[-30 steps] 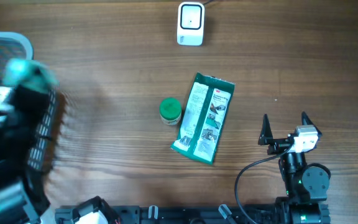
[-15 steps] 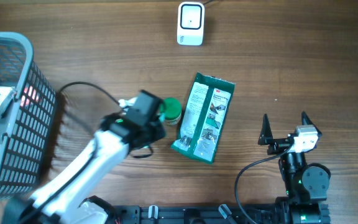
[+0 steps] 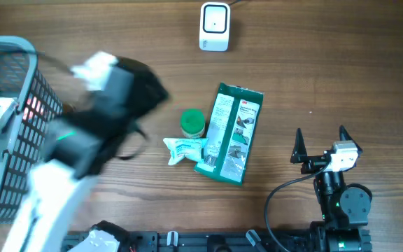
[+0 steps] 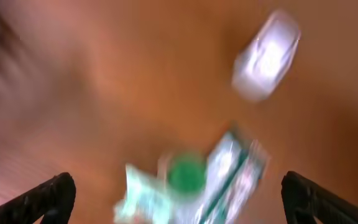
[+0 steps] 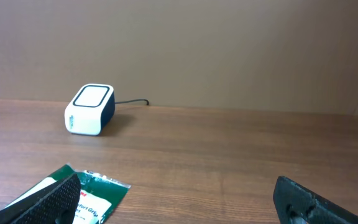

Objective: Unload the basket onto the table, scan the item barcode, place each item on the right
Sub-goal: 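Lift the wipes pack out and drop it beside the jar, then move the left gripper back into the basket and grasp an item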

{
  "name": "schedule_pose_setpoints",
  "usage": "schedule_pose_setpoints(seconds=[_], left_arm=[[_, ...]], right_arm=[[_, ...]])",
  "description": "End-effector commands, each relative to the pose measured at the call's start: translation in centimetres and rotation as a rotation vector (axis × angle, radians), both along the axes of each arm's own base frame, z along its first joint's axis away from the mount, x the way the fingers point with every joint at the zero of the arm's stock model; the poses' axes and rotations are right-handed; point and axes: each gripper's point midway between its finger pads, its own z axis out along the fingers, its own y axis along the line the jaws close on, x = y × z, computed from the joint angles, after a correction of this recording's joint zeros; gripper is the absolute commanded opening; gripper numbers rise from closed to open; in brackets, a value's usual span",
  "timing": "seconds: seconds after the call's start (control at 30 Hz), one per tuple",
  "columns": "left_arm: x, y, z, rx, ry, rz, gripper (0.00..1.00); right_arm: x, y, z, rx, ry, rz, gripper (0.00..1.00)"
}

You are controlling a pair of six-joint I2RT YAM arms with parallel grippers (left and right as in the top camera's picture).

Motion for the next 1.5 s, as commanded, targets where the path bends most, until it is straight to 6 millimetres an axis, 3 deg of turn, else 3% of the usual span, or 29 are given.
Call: schedule_pose_setpoints(seconds=[0.0, 0.07, 0.17, 0.23, 0.33, 0.47, 0.67, 0.8, 0.93, 1.13, 1.17, 1.23, 1.33, 1.47], left_arm=[[-1.5, 12.3, 8.1, 0.131, -0.237, 0.395, 1.00], [-3.2, 17.5, 8.5, 0.109, -0.252, 0.586, 1.00], [-5.0, 22.6, 7.0, 0.033, -0.207, 0.774, 1.00], [-5.8, 26.0, 4.7, -0.077, -0.142, 0.891, 1.00], [-5.1, 29.8, 0.4, -0.281, -0.044, 0.969, 1.00], [-3.5, 33.1, -5.8, -0.457, 0.103, 1.027, 1.00], [0.3, 34.8, -15.8, -0.522, 0.336, 1.013, 0.96], [2.6, 35.1, -21.0, -0.531, 0.414, 0.987, 0.94], [4.8, 34.7, -25.0, -0.510, 0.454, 0.952, 0.95], [5.3, 34.5, -27.5, -0.399, 0.513, 0.951, 0.91], [5.2, 34.2, -27.8, -0.382, 0.530, 0.948, 0.85], [5.1, 33.9, -28.1, -0.350, 0.555, 0.948, 0.55], [5.0, 34.0, -27.9, -0.312, 0.563, 0.927, 0.31], [4.7, 34.1, -26.5, -0.275, 0.560, 0.858, 0.29]], right_arm=[[0.0, 0.3, 0.1, -0.013, -0.007, 0.015, 1.00], [0.0, 0.3, 0.1, -0.013, -0.008, 0.015, 1.00], [0.0, 0.3, 0.1, -0.013, -0.007, 0.015, 1.00], [0.0, 0.3, 0.1, -0.013, -0.007, 0.015, 1.00], [0.0, 0.3, 0.1, -0.013, -0.008, 0.015, 1.00], [0.0, 0.3, 0.1, -0.013, -0.007, 0.015, 1.00], [0.0, 0.3, 0.1, -0.013, -0.008, 0.015, 1.00], [0.0, 0.3, 0.1, -0.013, -0.008, 0.015, 1.00], [0.0, 0.3, 0.1, -0.013, -0.008, 0.015, 1.00], [0.0, 0.3, 0.1, -0.013, -0.007, 0.015, 1.00], [0.0, 0.3, 0.1, -0.013, -0.007, 0.015, 1.00], [0.0, 0.3, 0.1, -0.013, -0.008, 0.015, 1.00], [0.0, 0.3, 0.1, -0.013, -0.007, 0.015, 1.00], [0.0, 0.3, 0.1, -0.013, -0.008, 0.015, 1.00]])
